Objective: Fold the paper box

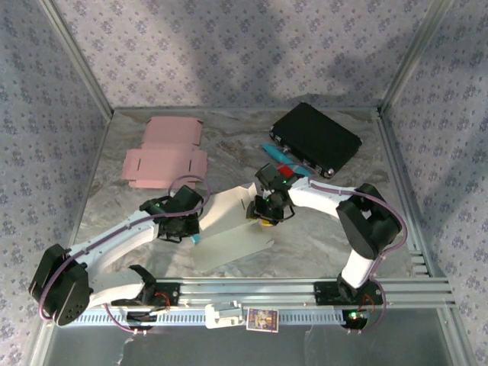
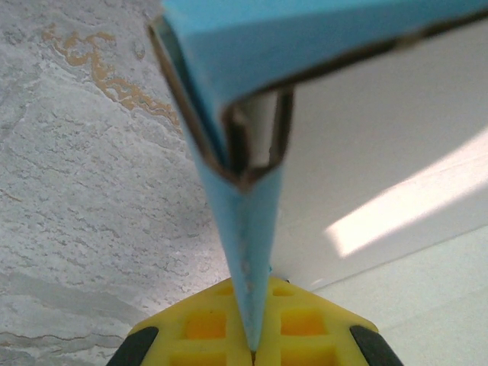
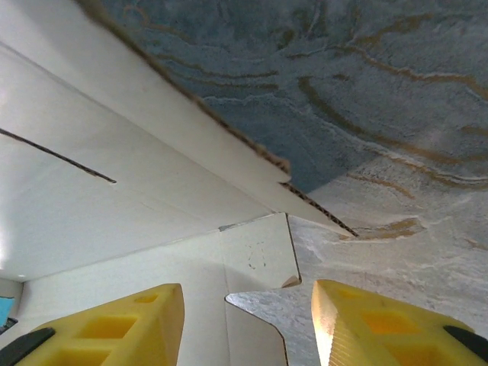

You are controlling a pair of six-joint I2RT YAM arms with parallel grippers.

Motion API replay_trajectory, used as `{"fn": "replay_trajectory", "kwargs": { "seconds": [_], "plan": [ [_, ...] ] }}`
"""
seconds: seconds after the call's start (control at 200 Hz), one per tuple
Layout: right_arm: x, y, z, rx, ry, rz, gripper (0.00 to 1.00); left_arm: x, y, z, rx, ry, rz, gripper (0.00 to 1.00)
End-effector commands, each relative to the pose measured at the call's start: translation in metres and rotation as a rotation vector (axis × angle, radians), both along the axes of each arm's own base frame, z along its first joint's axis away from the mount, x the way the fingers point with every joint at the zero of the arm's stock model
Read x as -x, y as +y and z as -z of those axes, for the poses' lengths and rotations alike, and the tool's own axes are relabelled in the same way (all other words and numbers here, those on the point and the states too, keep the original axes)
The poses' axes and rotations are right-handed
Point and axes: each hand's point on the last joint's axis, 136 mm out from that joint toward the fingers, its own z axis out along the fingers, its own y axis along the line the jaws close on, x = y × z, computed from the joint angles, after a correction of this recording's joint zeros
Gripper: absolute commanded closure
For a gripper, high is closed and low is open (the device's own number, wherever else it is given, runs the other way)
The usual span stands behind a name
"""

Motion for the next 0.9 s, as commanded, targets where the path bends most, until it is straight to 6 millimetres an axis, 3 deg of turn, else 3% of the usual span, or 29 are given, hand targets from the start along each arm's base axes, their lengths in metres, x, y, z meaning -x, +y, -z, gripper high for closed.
{"fn": "replay_trajectory", "kwargs": {
  "seconds": [0.0,0.265,0.739,0.784,0.894],
  "plan": [
    [-0.003,0.008,-0.003,-0.007,-0.012,-0.023,0.53,-0.002,-0.002,-0.004,0.000,0.001,0.021,1.00],
    [-0.009,0.019,-0.013,-0.024,-0.054,-0.061,0.62,-0.002,-0.003,-0.005,0.002,-0.001,0.028,1.00],
    [0.007,0.054,-0.024,-0.096,-0.056,-0.226,0.67,-0.005,-0.006,-0.005,0.009,-0.006,0.028,1.00],
    [0.002,0.063,-0.034,-0.115,-0.083,-0.243,0.67,-0.006,-0.006,-0.005,0.008,-0.006,0.029,1.00],
    [-0.003,0.057,-0.044,-0.115,-0.118,-0.255,0.66,-0.008,-0.006,-0.006,0.015,-0.011,0.039,1.00]
  ]
}}
